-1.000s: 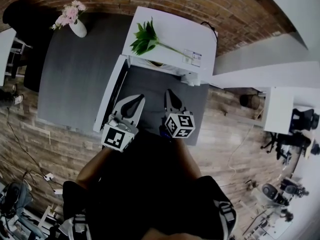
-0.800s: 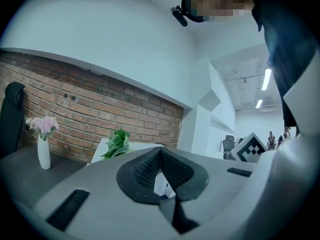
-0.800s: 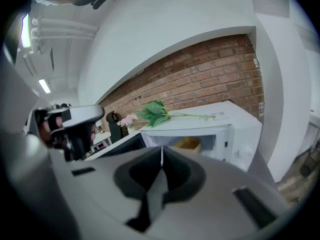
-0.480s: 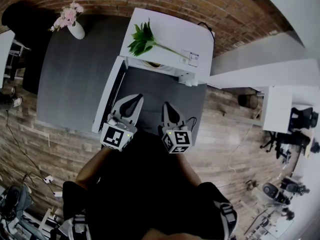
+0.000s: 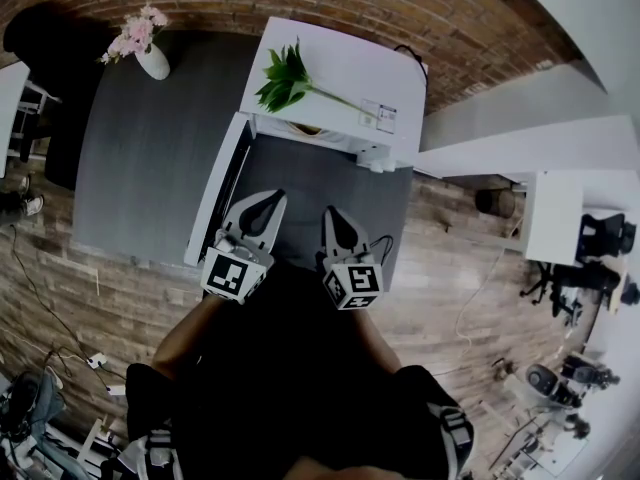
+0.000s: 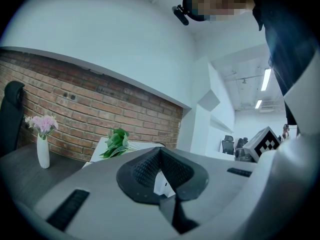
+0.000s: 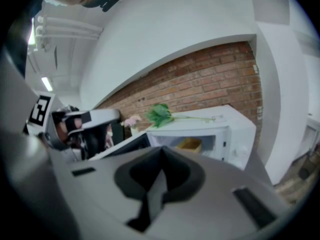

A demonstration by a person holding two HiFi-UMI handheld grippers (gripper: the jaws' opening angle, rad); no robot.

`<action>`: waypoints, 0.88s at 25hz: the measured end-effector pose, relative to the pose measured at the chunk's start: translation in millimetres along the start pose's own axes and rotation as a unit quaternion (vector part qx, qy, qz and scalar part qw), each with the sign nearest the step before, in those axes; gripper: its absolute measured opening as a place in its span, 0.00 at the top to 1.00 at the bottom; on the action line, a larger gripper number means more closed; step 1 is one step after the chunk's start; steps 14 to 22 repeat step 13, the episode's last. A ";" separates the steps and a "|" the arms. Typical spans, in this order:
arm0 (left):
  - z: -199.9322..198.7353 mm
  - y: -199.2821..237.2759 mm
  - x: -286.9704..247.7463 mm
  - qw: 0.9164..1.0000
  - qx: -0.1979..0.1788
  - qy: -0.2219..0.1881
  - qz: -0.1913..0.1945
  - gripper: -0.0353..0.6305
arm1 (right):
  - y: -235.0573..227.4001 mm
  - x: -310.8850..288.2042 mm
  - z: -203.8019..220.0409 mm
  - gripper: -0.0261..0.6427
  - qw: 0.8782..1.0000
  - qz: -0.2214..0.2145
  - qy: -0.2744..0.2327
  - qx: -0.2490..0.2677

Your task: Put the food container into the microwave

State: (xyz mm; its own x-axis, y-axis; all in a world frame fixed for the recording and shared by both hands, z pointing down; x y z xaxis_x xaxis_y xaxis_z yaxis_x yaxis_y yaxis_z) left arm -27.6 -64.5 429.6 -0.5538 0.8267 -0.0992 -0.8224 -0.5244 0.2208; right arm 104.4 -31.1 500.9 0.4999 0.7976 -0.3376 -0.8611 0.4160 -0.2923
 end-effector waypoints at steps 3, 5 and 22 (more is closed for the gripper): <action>1.5 0.0 1.4 1.000 0.001 0.001 0.000 0.89 | 1.5 0.2 1.1 0.91 1.000 -0.002 0.002 0.000; 2.2 0.3 2.2 1.000 0.001 0.002 0.000 0.89 | 1.6 0.8 1.5 0.91 1.000 0.000 0.001 0.000; 1.5 1.8 2.3 1.000 0.001 0.001 0.001 0.89 | 2.8 -0.7 1.1 0.91 1.000 0.001 0.000 0.003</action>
Point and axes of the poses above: the fingertips, and each gripper's own axes: x backward along the fingers, y to its left, z out of its underside, the point moved 3 cm from there along x, backward along the fingers, and after that the axes turned 8 degrees about -z, right-handed, at the moved point
